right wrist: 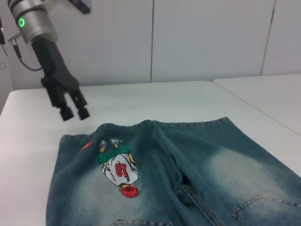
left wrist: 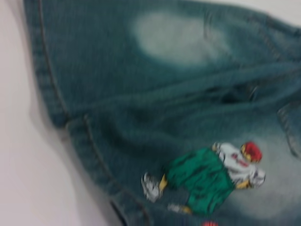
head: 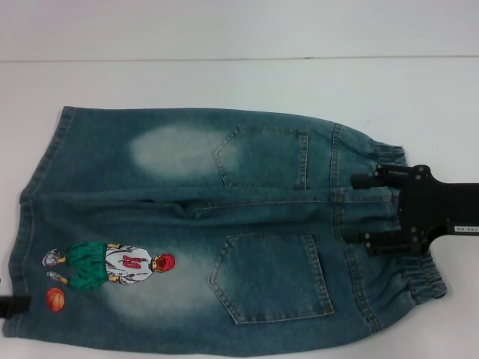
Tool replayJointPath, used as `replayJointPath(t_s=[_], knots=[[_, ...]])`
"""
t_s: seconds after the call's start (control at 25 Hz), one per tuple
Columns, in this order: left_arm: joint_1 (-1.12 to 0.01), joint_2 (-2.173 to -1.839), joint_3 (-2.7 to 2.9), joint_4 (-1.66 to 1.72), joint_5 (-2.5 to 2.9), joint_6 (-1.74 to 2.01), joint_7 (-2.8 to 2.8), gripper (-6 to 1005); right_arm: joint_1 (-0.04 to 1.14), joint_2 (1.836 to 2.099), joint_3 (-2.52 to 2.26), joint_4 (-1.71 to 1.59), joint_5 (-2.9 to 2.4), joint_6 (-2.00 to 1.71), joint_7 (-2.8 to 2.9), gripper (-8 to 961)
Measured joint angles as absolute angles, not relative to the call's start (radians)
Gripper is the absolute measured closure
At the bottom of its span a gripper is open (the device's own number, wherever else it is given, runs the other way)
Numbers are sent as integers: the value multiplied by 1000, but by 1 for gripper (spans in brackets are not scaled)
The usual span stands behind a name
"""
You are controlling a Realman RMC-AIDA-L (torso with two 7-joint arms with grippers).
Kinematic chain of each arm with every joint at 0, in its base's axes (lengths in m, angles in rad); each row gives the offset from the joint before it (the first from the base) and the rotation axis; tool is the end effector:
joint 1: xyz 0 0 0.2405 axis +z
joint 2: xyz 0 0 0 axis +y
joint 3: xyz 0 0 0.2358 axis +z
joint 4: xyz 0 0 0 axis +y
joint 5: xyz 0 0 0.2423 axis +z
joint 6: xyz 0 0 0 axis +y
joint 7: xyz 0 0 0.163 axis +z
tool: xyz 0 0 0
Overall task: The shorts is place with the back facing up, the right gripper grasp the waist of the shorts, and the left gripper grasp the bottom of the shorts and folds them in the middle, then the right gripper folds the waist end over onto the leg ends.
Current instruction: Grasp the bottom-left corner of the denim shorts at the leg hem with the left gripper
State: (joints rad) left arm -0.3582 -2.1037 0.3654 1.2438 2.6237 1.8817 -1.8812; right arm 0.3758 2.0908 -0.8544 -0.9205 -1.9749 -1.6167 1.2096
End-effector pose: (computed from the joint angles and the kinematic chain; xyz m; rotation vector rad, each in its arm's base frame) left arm -0.3492 0.2603 0.1126 -2.4323 -1.3755 -0.0437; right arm 0.2619 0.3291 0.0138 -2.8047 0.1913 0.5013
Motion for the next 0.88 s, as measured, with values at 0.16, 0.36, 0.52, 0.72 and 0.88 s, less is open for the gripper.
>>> replayJointPath(t_s=[0.16, 0.36, 0.52, 0.72, 0.88], knots=[[-369, -2107, 376, 1238, 2690, 1880, -1903, 176, 377, 2091, -854, -921, -1966, -1617, 1212, 91], [-378, -2102, 387, 1239, 2743, 1888, -1934, 176, 378, 2091, -854, -921, -1963, -1612, 1213, 91], [-381, -2105, 413, 1241, 2770, 1882, -1958, 176, 378, 2091, -854, -921, -1963, -1607, 1213, 92], [-391, -2106, 430, 1237, 2782, 1872, -1975, 176, 375, 2091, -854, -922, -1963, -1606, 1213, 92], [-397, -2109, 446, 1221, 2796, 1848, -1984, 176, 373, 2091, -854, -922, -1963, -1606, 1213, 92]])
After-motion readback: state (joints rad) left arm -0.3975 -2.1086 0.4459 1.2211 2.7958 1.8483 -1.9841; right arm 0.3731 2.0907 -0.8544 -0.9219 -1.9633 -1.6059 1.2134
